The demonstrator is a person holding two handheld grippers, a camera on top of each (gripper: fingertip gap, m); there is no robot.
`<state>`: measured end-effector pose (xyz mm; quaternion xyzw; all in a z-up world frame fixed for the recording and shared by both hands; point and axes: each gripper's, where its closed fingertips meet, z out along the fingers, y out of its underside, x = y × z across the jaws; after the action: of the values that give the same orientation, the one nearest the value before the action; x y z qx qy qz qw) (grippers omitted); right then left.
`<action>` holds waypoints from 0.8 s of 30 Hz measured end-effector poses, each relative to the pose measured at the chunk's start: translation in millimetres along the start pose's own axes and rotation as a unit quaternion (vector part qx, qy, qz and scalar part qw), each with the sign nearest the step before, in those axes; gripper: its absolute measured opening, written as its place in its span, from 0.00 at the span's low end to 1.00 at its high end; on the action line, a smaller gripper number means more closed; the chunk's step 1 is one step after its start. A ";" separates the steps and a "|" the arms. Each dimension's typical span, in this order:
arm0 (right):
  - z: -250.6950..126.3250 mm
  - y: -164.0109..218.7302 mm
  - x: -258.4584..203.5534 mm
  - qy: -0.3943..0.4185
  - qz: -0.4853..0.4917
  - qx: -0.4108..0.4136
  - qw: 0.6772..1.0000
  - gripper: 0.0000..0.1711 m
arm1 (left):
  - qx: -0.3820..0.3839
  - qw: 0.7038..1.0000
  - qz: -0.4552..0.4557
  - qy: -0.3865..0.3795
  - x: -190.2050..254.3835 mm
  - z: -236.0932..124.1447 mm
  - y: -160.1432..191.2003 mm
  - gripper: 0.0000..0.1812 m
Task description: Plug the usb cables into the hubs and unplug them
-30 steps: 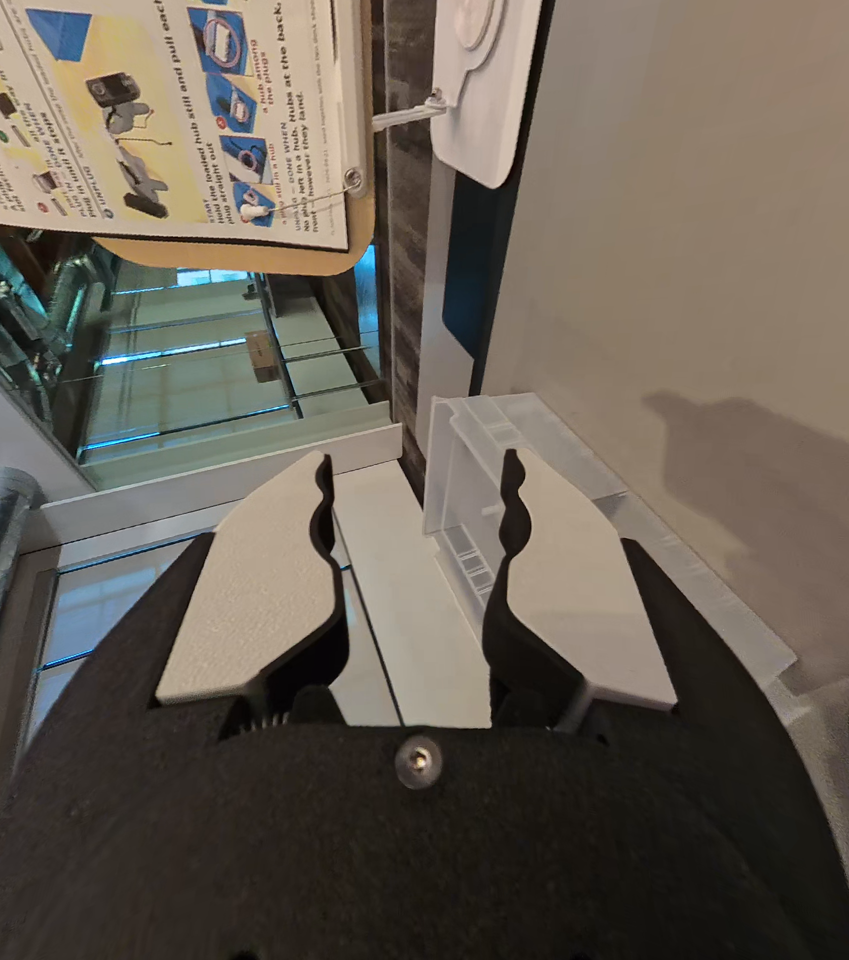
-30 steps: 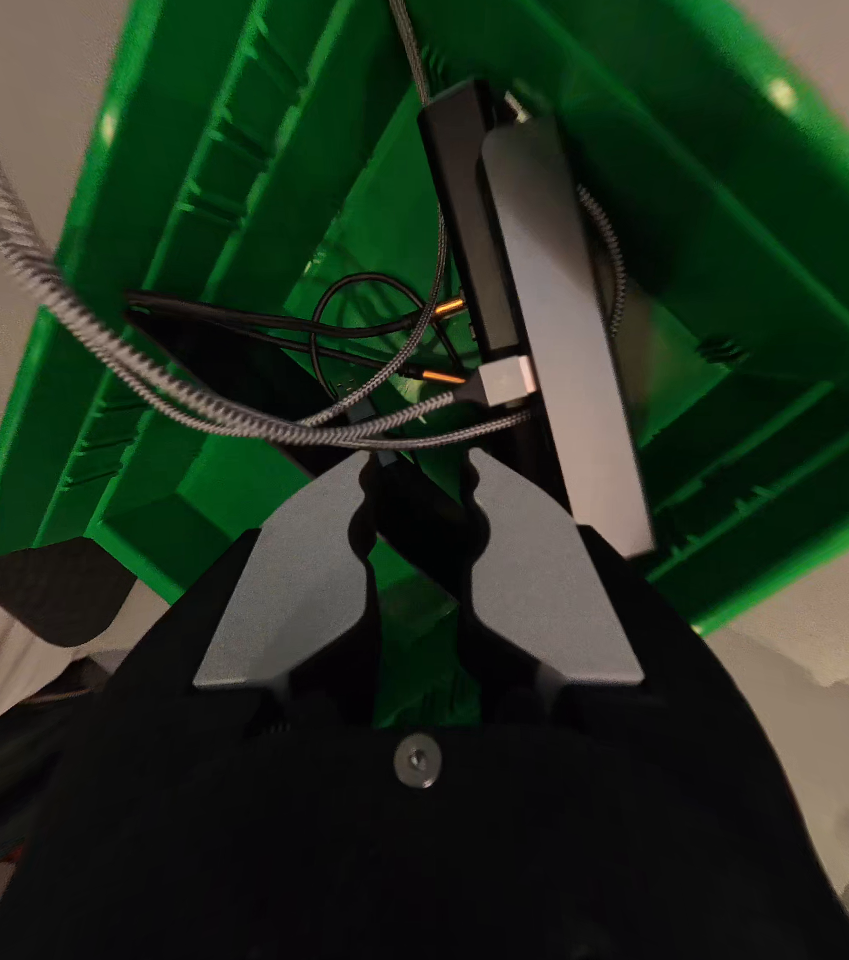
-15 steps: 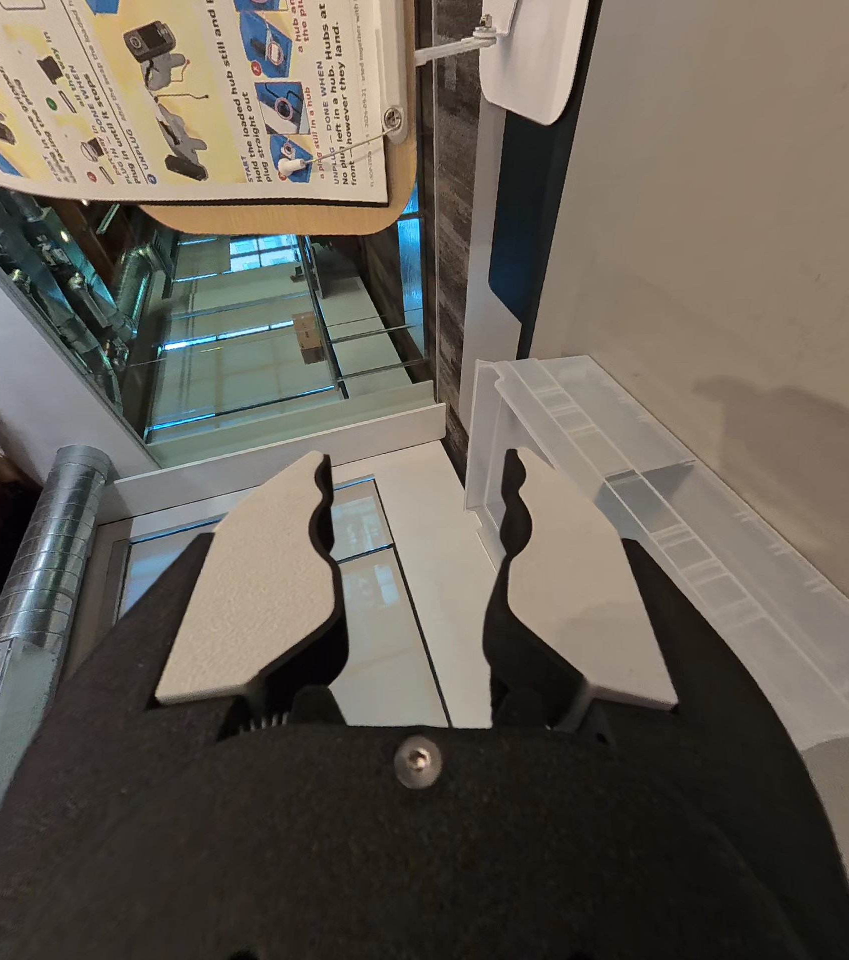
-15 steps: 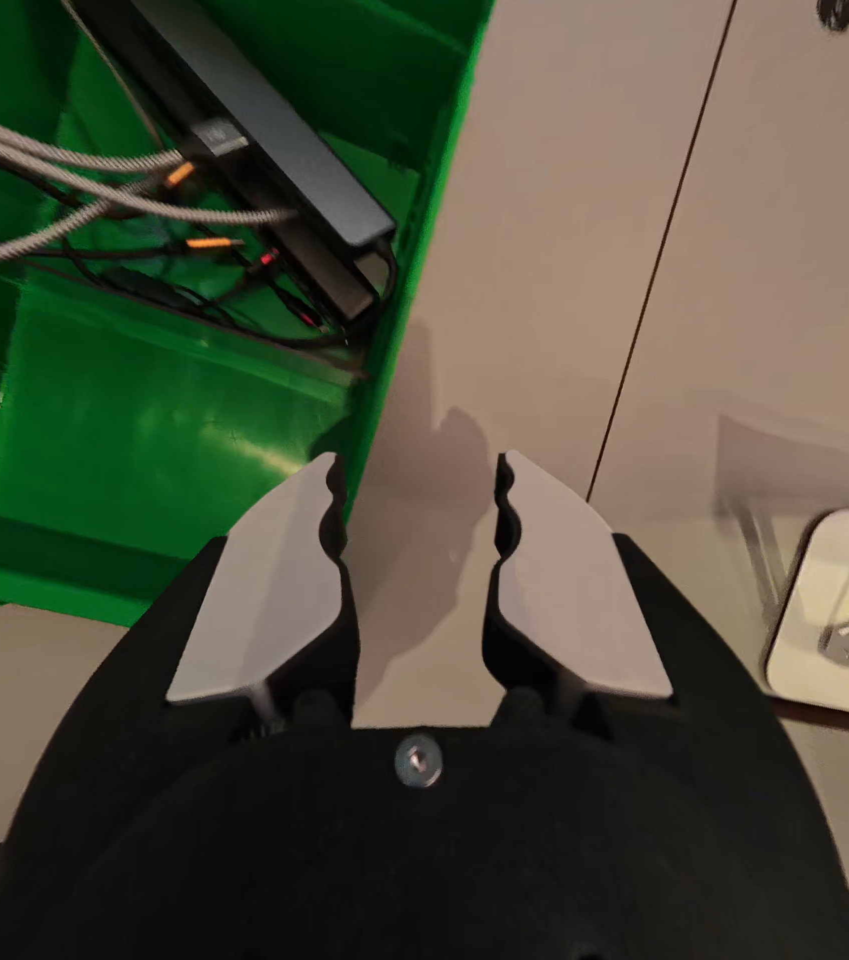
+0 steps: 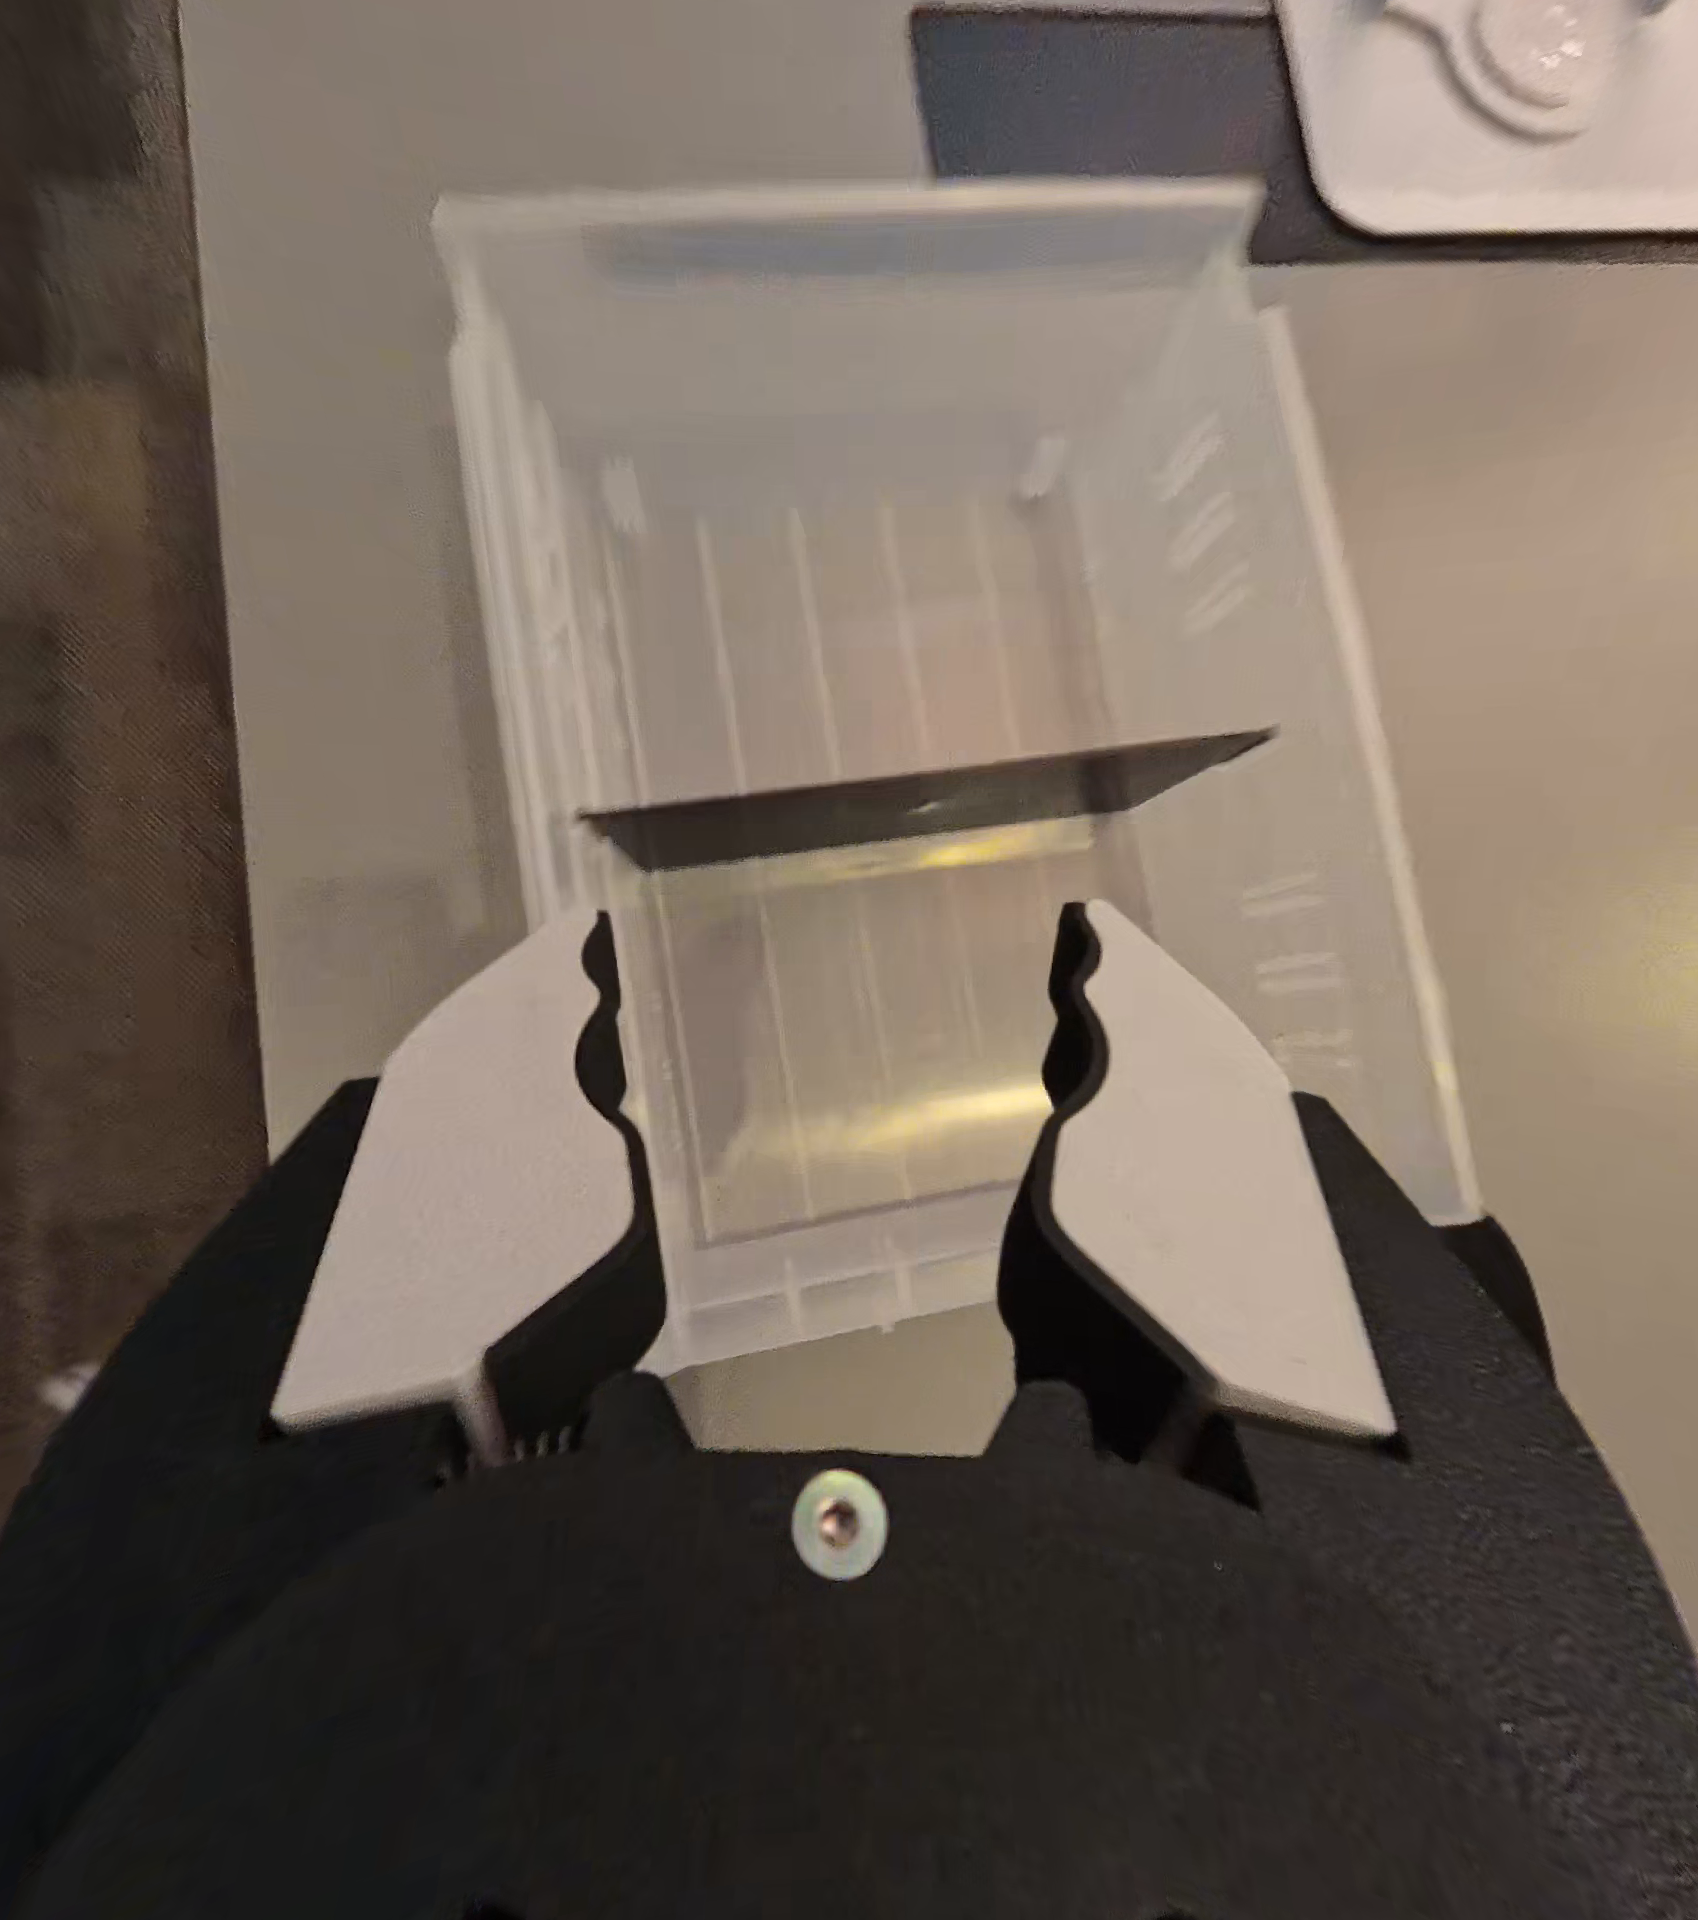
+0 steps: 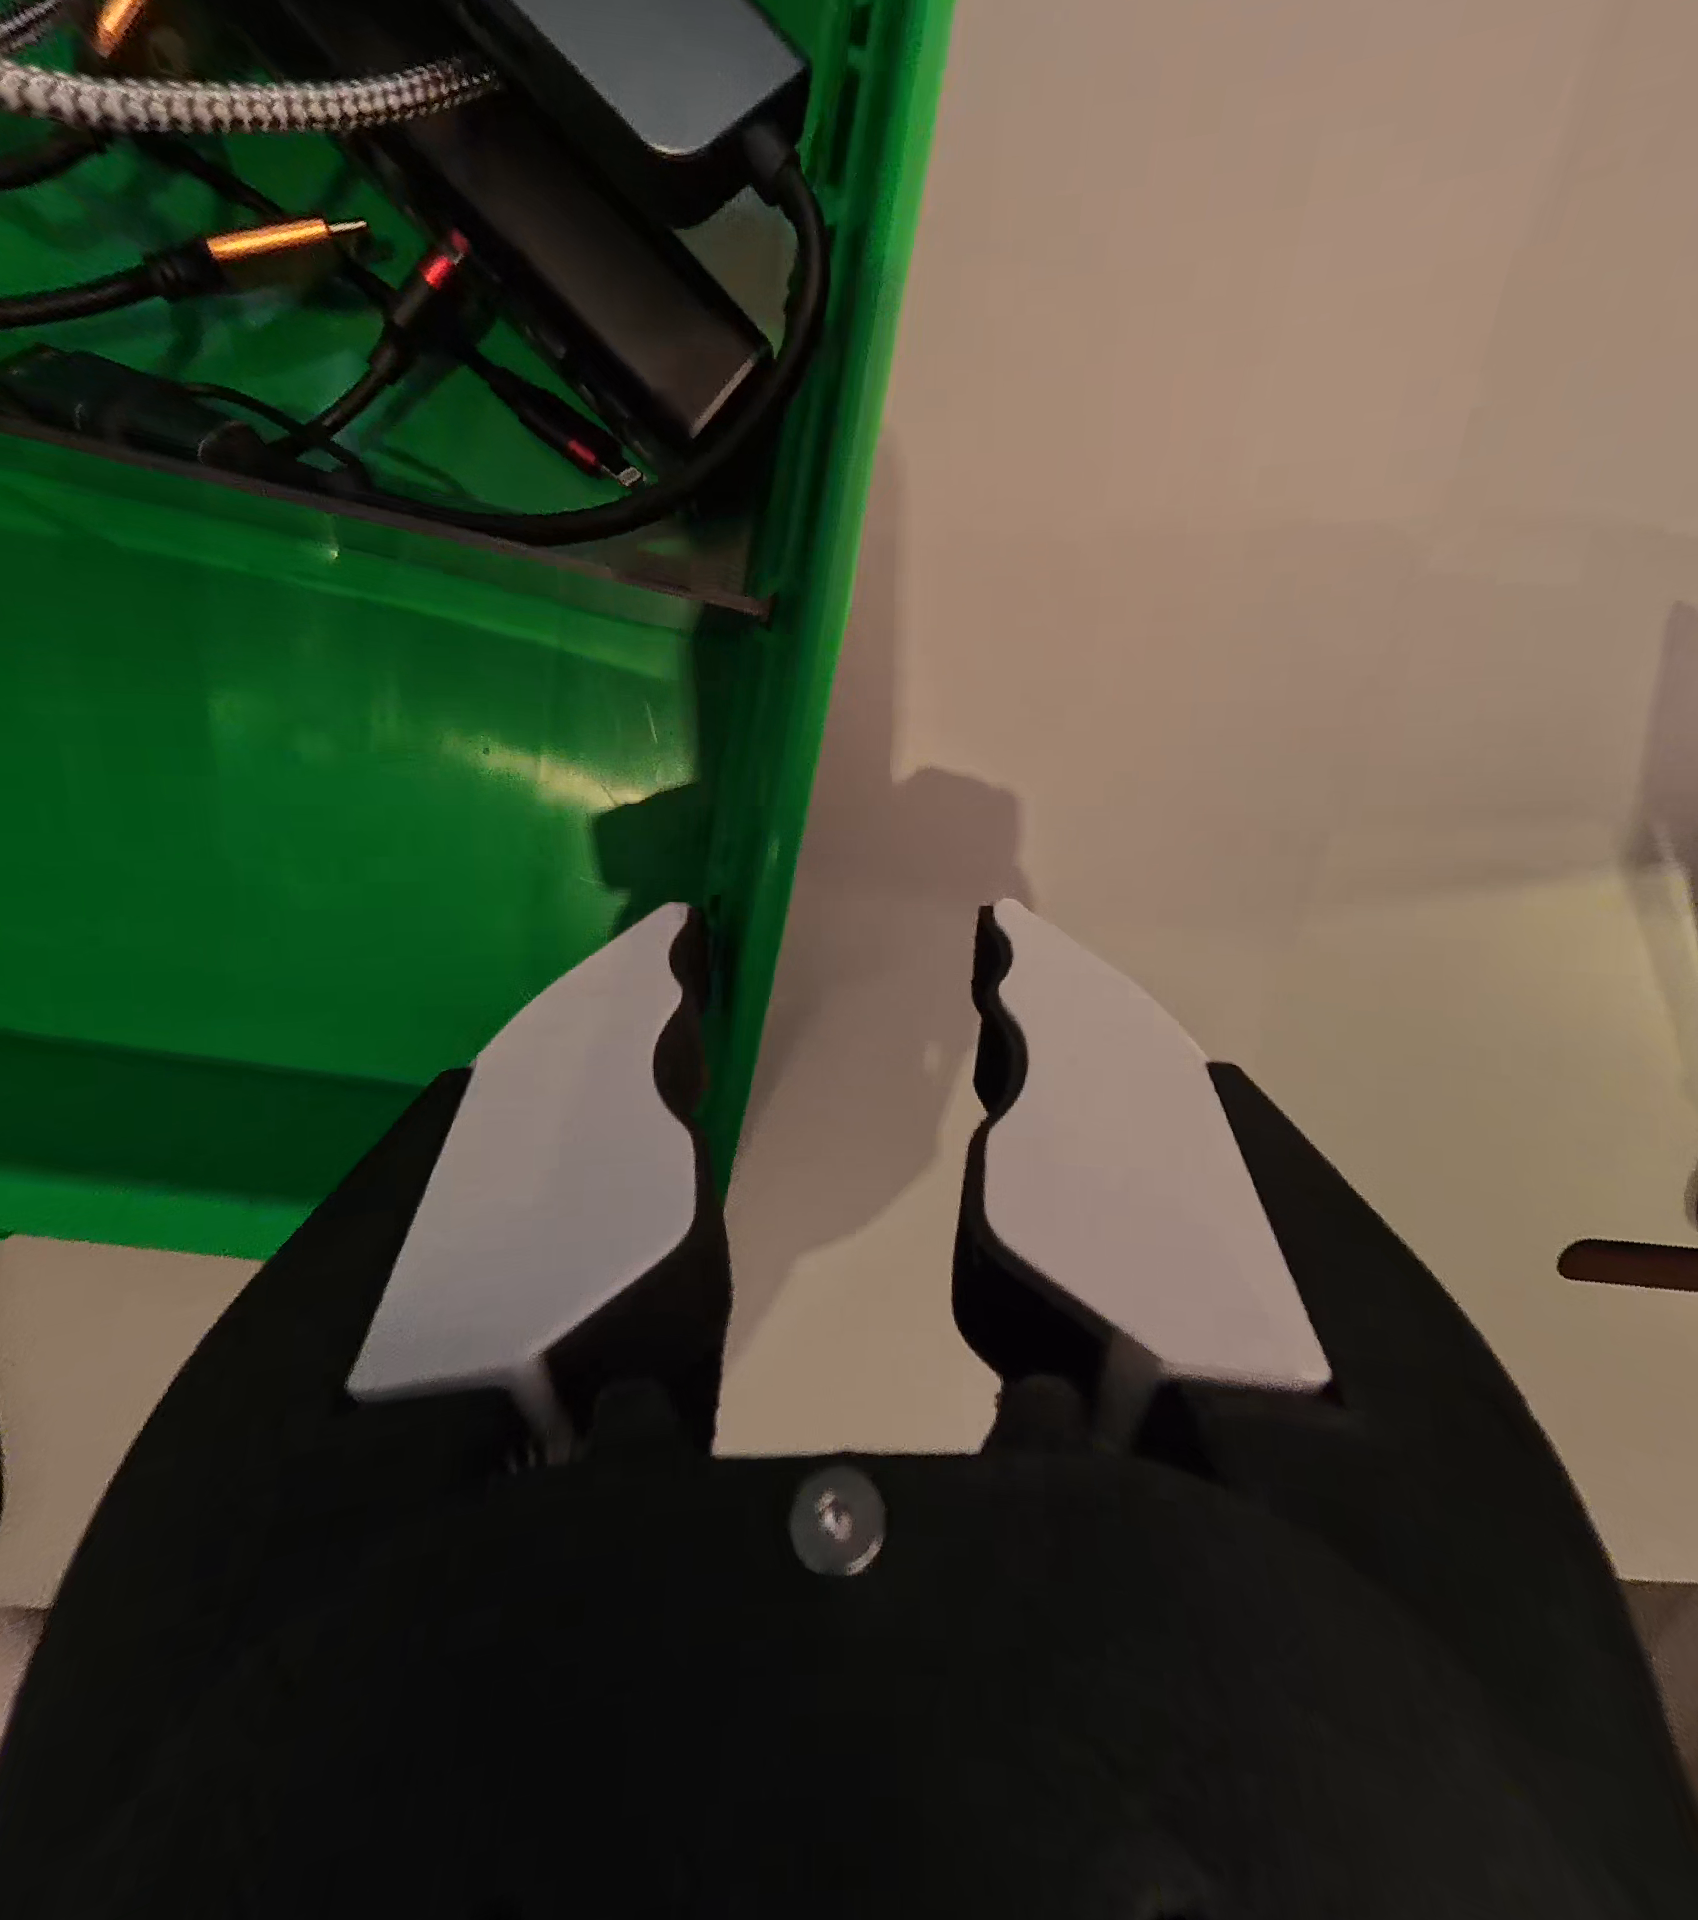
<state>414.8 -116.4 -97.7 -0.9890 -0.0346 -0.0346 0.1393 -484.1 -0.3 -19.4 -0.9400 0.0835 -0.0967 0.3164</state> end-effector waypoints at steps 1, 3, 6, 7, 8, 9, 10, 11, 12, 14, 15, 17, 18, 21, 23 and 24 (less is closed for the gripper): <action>3.2 -0.2 -1.8 -0.008 0.005 -0.004 1.000 0.28 | -0.012 1.000 -0.015 0.001 -13.8 4.1 9.5 0.44; 8.4 -0.2 -5.3 -0.023 0.011 -0.013 1.000 0.26 | -0.027 0.999 -0.026 -0.007 -35.0 9.9 24.0 0.45; 7.2 -3.7 -6.1 -0.014 -0.001 -0.012 1.000 0.26 | -0.025 0.999 -0.042 -0.001 -48.6 13.5 33.1 0.44; 3.8 -8.4 -6.5 -0.005 -0.015 0.001 1.000 0.26 | -0.022 0.999 -0.046 0.008 -49.0 14.0 33.9 0.44; -0.3 -14.2 -8.2 0.002 -0.035 0.016 0.999 0.26 | -0.022 0.999 -0.048 0.013 -49.7 13.9 34.7 0.44; -4.5 -19.0 -9.8 0.012 -0.058 0.029 0.998 0.26 | -0.024 0.998 -0.048 0.014 -51.2 13.8 35.8 0.44; -8.3 -22.1 -8.0 0.030 -0.075 0.034 0.996 0.25 | -0.027 0.998 -0.046 0.013 -52.9 13.8 36.6 0.44; -11.2 -24.5 -3.6 0.051 -0.084 0.036 0.995 0.24 | -0.030 0.998 -0.045 0.014 -54.0 14.1 36.9 0.44; -12.2 -25.4 -0.6 0.063 -0.085 0.033 0.994 0.24 | -0.033 0.998 -0.045 0.018 -53.9 15.1 37.2 0.44; -7.3 -20.3 -1.0 0.044 -0.068 0.009 0.997 0.23 | -0.044 0.997 -0.050 0.041 -48.8 19.4 39.0 0.43; -2.9 -16.4 -1.6 0.029 -0.055 -0.006 0.998 0.22 | -0.053 0.995 -0.054 0.058 -44.2 22.5 40.9 0.43; 6.0 -13.1 -4.4 -0.004 -0.033 -0.017 0.999 0.21 | -0.074 0.992 -0.053 0.085 -35.0 29.6 45.7 0.42; 9.4 -12.1 -6.3 -0.022 -0.020 -0.019 0.999 0.20 | -0.085 0.991 -0.048 0.089 -32.5 33.2 48.1 0.41; 15.4 -10.8 -19.3 -0.091 0.013 -0.012 0.996 0.08 | -0.111 0.992 -0.014 0.061 -35.5 42.9 56.5 0.30; 16.7 -11.4 -22.2 -0.109 0.027 -0.003 0.994 0.04 | -0.146 0.987 -0.006 0.061 -33.6 47.8 67.6 0.28; 17.0 -11.5 -22.2 -0.110 0.029 0.001 0.993 0.04 | -0.158 0.985 -0.004 0.062 -32.7 49.8 71.9 0.27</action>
<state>392.8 -101.9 -112.5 -0.9873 -0.0207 0.0788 0.1367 -511.0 -20.9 -106.4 -0.9707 0.1137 -0.1413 0.1576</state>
